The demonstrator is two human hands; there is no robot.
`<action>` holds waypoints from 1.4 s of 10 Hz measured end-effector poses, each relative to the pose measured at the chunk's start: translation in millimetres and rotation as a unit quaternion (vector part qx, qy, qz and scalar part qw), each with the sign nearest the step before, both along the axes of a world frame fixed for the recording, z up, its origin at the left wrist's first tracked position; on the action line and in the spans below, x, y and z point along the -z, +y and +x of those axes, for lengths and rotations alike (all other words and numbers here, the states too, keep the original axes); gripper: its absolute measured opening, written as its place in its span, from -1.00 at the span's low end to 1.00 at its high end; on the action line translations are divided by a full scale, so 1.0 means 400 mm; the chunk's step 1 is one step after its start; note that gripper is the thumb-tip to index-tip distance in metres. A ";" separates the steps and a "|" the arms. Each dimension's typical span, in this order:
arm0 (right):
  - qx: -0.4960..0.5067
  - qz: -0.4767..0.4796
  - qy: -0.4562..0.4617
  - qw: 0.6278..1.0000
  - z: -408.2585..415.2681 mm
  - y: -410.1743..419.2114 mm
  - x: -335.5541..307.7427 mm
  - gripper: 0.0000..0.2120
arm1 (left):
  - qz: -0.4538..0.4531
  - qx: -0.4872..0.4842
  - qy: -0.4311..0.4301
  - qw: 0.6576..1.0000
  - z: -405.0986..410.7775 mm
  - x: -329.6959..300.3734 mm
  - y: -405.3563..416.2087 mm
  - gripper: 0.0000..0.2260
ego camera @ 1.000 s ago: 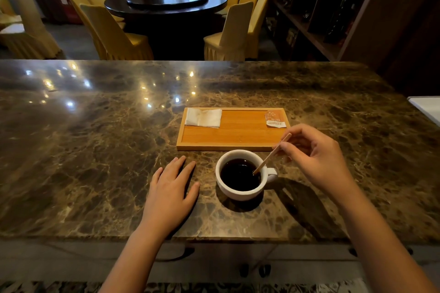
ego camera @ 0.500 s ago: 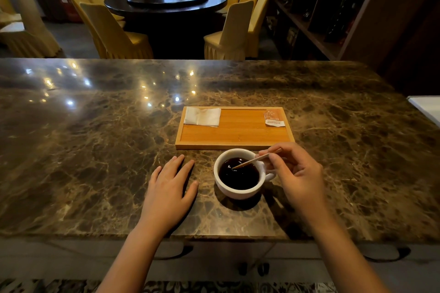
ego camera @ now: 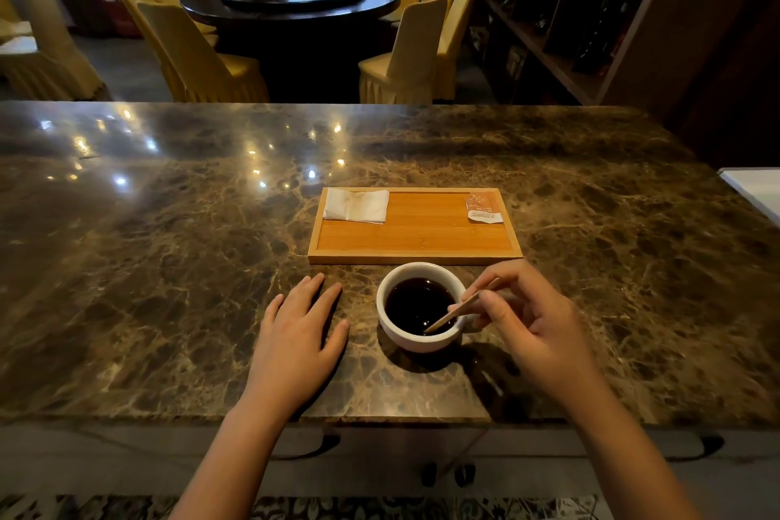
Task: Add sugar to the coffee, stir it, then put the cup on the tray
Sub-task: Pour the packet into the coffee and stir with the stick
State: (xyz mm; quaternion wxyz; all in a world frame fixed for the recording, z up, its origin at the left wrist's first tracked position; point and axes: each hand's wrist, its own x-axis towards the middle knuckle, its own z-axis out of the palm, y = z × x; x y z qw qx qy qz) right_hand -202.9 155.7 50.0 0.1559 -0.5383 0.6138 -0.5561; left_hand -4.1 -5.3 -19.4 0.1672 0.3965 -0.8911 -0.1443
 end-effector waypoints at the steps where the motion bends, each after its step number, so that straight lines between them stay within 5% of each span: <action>1: -0.008 -0.011 -0.025 1.000 0.014 -0.010 0.008 -0.92 | -0.001 0.000 -0.001 1.000 0.000 0.000 0.000 -0.54; 8: 0.092 -0.015 0.033 0.995 -0.019 -0.002 0.017 -0.87 | 0.000 0.003 0.000 1.000 0.001 -0.001 0.000 -0.54; 12: 0.054 -0.053 -0.096 0.993 0.044 -0.056 0.040 -0.93 | -0.001 0.003 -0.002 1.000 0.001 0.002 -0.002 -0.54; 14: 0.111 -0.044 0.019 0.993 0.009 -0.042 0.045 -0.88 | -0.002 0.002 0.000 1.000 0.001 0.004 -0.002 -0.54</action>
